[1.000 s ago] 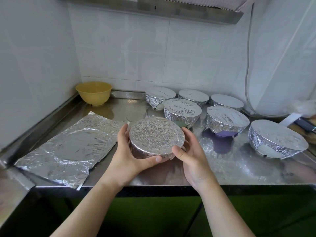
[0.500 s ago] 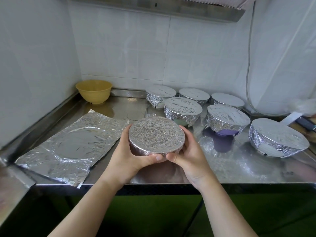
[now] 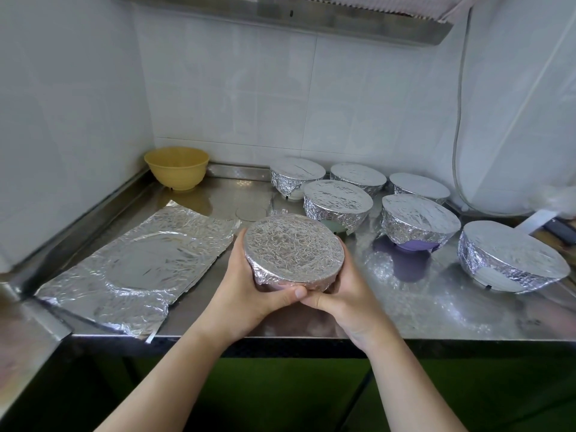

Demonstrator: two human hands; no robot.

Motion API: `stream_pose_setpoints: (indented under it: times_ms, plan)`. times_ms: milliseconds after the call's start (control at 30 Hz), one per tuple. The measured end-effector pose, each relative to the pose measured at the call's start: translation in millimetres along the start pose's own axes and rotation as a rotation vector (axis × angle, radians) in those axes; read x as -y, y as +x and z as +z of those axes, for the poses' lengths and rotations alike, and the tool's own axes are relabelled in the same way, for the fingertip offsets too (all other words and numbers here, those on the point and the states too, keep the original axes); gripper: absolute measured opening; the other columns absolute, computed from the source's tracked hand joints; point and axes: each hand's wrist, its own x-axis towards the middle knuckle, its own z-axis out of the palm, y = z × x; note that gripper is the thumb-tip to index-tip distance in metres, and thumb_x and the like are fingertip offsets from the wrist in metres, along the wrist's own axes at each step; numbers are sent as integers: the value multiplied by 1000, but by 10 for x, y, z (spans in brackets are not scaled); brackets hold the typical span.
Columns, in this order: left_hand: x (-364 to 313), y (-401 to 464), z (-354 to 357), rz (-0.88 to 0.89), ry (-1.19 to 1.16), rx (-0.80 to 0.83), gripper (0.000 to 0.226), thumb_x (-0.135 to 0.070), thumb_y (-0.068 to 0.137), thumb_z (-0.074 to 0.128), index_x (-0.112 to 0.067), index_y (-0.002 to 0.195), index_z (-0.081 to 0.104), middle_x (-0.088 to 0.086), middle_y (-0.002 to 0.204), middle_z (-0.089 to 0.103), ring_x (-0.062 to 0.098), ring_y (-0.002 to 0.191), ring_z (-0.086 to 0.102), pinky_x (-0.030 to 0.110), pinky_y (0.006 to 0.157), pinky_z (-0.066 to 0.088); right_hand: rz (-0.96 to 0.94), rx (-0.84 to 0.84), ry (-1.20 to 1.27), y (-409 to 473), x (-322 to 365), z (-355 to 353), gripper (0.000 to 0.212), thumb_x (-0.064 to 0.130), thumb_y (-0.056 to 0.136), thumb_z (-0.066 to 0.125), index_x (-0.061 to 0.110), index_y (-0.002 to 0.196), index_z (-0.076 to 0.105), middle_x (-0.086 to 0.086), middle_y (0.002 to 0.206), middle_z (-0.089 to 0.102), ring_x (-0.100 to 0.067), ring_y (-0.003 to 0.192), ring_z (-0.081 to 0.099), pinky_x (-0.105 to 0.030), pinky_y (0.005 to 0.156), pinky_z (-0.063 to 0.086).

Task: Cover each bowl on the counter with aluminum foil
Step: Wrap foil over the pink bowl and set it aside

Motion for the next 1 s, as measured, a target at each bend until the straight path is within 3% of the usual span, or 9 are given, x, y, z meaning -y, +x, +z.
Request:
stream_pose_setpoints:
  times_ms: [100,167,300,400,467,633,767,900,1000]
  plan:
    - [27,-11,-46,-59,-26,14,114,-29,57,104,-55,139,30,-21,143,54,-9,133,50,6,105,38,-13,47,38,-16,8,-27,104,19,70,99,26,156,40,-5,149,59,-25,143,53,-56,122,37]
    - [41,-39,-102,-129,-99,25,128,-42,55,104,-46,155,22,-25,150,47,-11,136,46,12,112,38,-26,88,108,-24,29,-41,96,4,75,90,19,155,39,-11,148,59,-31,142,53,-54,123,38]
    - [-27,-37,-131,-148,-223,-85,95,-65,83,71,-40,161,23,-36,157,34,-23,141,27,7,108,29,50,-32,345,-21,94,-49,108,42,72,95,17,159,35,-9,154,57,-25,146,51,-46,124,36]
    - [-74,22,-101,-177,-122,-133,65,-59,102,46,-42,162,26,-35,160,31,-25,141,23,-3,104,24,112,-102,365,6,57,-19,91,50,86,78,27,163,35,3,159,53,-15,151,44,-50,130,23]
    - [-62,33,-35,-183,-40,-128,66,-57,103,41,-40,164,22,-32,164,23,-21,146,15,2,113,15,157,-106,325,20,34,16,77,52,93,69,40,162,37,13,160,50,-6,151,42,-48,131,21]
    - [-18,10,116,-190,11,-192,57,-40,111,35,-32,165,18,-21,167,21,-11,150,14,-11,97,11,184,-135,207,40,-46,61,70,62,98,55,36,161,39,20,158,51,1,149,40,-45,131,20]
    - [-45,-46,23,-151,119,-152,70,-55,104,36,-29,166,17,-19,169,18,-13,151,10,-3,108,8,191,-231,84,4,106,67,61,62,104,51,37,159,43,22,159,47,7,144,42,-37,129,24]
    - [-188,-128,-283,163,392,-200,53,-45,100,57,-23,148,51,-12,148,45,1,145,37,8,114,25,-183,-503,-317,-151,418,14,31,25,101,70,26,131,66,11,128,62,-8,120,60,-29,106,46]
    - [-244,-140,-504,355,551,-77,25,-30,93,76,-25,117,71,-12,122,59,14,123,59,26,104,45,-448,-319,-575,-225,595,136,20,9,87,84,18,103,75,4,104,63,-14,94,61,-23,85,46]
